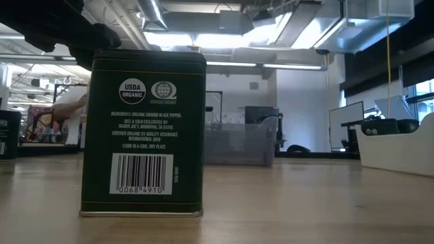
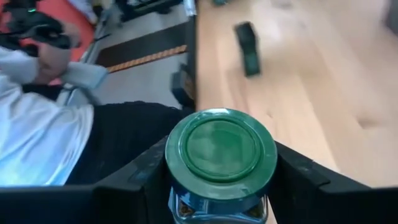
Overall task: Sort spices by type
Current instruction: Put the bottom right green seasoning bottle into the bottom black bin
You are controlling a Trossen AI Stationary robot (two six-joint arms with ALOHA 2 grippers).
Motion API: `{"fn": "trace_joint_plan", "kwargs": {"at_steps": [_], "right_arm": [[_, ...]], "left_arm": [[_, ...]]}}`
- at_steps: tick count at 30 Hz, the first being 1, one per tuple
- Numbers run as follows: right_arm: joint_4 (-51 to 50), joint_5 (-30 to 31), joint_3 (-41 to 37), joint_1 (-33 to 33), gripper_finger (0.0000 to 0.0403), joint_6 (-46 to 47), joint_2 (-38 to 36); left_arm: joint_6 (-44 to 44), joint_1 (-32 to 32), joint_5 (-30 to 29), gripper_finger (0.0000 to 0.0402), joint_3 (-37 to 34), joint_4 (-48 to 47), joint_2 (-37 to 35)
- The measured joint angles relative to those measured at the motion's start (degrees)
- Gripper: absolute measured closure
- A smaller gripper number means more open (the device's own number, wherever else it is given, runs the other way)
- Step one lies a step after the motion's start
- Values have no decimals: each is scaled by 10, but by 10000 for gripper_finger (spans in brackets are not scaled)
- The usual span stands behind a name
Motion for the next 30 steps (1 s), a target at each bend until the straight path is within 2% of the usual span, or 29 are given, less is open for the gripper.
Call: {"fn": "trace_joint_plan", "kwargs": {"at_steps": [4, 9, 21, 30], "right_arm": [[-81, 33, 0, 28, 197, 103, 1], [-149, 31, 0, 34, 197, 186, 28], [-126, 38, 0, 33, 197, 215, 122], [-120, 78, 3, 34, 188, 235, 168]], "left_arm": [[11, 0, -7, 126, 0, 5, 0], [9, 0, -10, 126, 0, 6, 0], [12, 0, -10, 126, 0, 5, 0], [16, 0, -10, 126, 0, 5, 0]]}}
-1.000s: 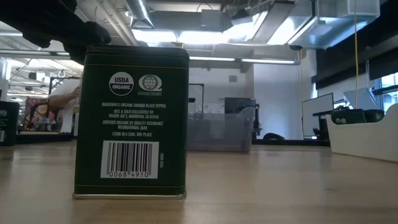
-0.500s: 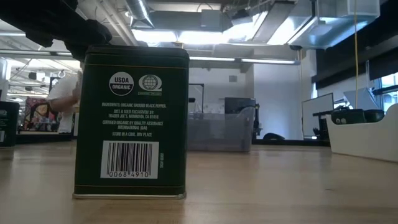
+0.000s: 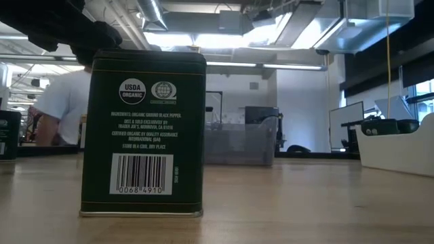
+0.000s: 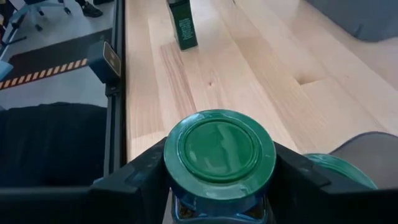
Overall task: Sort spices by type
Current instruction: Put the bottom right green seasoning bottle into the bottom black bin
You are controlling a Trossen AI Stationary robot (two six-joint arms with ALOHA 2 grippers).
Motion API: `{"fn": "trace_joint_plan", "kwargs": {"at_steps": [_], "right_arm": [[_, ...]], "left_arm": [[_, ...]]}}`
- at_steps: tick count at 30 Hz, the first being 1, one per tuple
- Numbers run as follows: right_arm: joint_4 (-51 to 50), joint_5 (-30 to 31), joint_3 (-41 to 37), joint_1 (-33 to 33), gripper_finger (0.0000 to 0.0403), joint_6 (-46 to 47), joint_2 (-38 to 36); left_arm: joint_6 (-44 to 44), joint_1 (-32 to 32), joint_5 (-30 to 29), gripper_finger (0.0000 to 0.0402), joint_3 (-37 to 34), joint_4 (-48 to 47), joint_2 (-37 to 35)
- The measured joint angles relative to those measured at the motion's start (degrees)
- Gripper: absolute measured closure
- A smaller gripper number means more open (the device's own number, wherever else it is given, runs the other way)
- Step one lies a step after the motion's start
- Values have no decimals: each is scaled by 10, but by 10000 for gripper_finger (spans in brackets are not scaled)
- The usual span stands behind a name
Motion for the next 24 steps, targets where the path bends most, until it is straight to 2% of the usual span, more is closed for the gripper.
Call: {"fn": "trace_joint_plan", "kwargs": {"at_steps": [10, 16, 24], "right_arm": [[-3, 24, -4, 7, 195, -16, -23], [-51, -47, 36, 7, 195, -4, -29], [-35, -63, 31, 6, 191, -3, -19]], "left_arm": [[-1, 0, 0, 126, 0, -2, 0], [-1, 0, 0, 126, 0, -2, 0], [-1, 0, 0, 126, 0, -2, 0]]}}
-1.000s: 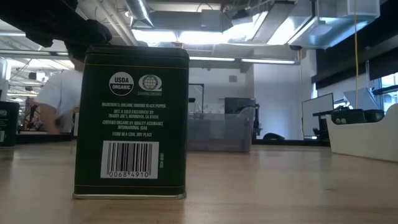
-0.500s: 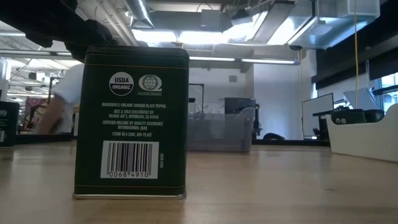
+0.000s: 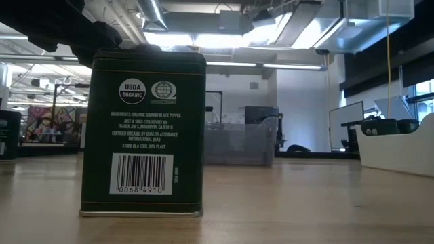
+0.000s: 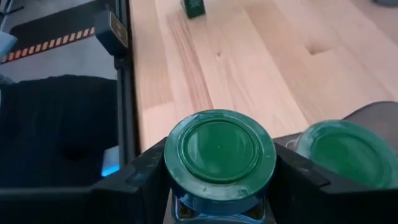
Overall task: Sort spices by type
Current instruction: Put the bottom right green seasoning bottle into the bottom black bin
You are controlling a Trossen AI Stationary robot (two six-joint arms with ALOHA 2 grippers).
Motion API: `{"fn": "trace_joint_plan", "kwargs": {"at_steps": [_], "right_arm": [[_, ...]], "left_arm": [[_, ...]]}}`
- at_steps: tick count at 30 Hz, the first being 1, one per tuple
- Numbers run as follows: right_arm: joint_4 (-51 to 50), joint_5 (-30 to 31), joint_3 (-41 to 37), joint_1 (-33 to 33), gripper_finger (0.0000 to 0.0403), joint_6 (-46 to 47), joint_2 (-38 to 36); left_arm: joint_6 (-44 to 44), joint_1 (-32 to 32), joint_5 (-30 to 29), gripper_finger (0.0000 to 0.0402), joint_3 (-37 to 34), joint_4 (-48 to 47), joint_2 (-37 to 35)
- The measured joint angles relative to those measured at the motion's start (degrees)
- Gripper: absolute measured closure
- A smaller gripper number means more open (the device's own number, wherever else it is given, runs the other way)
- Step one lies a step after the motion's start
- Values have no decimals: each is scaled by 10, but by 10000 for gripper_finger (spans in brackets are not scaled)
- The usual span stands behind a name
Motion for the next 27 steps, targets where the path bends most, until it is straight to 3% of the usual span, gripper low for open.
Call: {"fn": "trace_joint_plan", "kwargs": {"at_steps": [8, 17, 22, 27], "right_arm": [[37, 42, -36, 1, 191, 10, 12], [75, 47, -76, -10, 182, 40, 12], [78, 27, -77, -31, 179, 66, 11], [79, -3, -78, -34, 143, 70, 11]], "left_arm": [[1, 4, 0, 126, 0, 0, 0], [-20, 4, 0, 126, 0, 0, 0], [-18, 4, 0, 126, 0, 0, 0], [-26, 4, 0, 126, 0, -1, 0]]}}
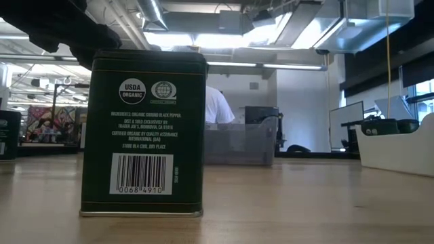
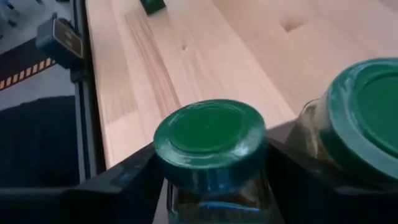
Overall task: Sort spices by type
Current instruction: Put the bottom right green seasoning bottle into the bottom black bin, then put the bottom right black seasoning can into the white bin
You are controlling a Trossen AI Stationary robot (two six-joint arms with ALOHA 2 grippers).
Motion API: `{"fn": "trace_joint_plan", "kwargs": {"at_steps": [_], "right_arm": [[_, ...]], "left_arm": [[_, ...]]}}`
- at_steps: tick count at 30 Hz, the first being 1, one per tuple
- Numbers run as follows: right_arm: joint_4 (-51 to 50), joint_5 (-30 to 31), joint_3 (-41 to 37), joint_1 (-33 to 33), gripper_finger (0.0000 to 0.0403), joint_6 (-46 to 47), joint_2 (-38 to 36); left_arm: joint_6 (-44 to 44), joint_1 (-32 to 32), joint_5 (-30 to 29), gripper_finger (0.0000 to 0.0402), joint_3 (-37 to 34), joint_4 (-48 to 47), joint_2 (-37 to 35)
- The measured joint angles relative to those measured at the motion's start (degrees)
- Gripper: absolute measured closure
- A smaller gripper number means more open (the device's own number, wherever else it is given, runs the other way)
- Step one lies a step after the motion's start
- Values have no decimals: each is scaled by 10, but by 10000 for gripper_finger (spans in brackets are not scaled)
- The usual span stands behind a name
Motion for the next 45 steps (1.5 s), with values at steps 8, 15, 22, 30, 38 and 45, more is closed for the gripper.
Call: {"fn": "trace_joint_plan", "kwargs": {"at_steps": [8, 15, 22, 30, 38, 45], "right_arm": [[11, -19, 3, 2, 85, -29, -12], [-31, 6, 50, 2, 80, -76, -17], [-70, 16, 90, 1, 79, -107, -17], [-60, 11, 92, -20, 79, -105, -16], [8, 27, 92, -86, 79, -248, -16], [87, 46, 92, -151, 79, -426, -16]], "left_arm": [[-11, 0, 0, 126, 0, -1, 0], [-17, 0, 0, 126, 0, -1, 0], [-20, 0, 0, 126, 0, -4, 0], [-20, 0, 0, 126, 0, -4, 0], [-35, 0, 10, 126, 0, 12, 0], [-16, -10, 35, 126, 30, 40, 29]]}}
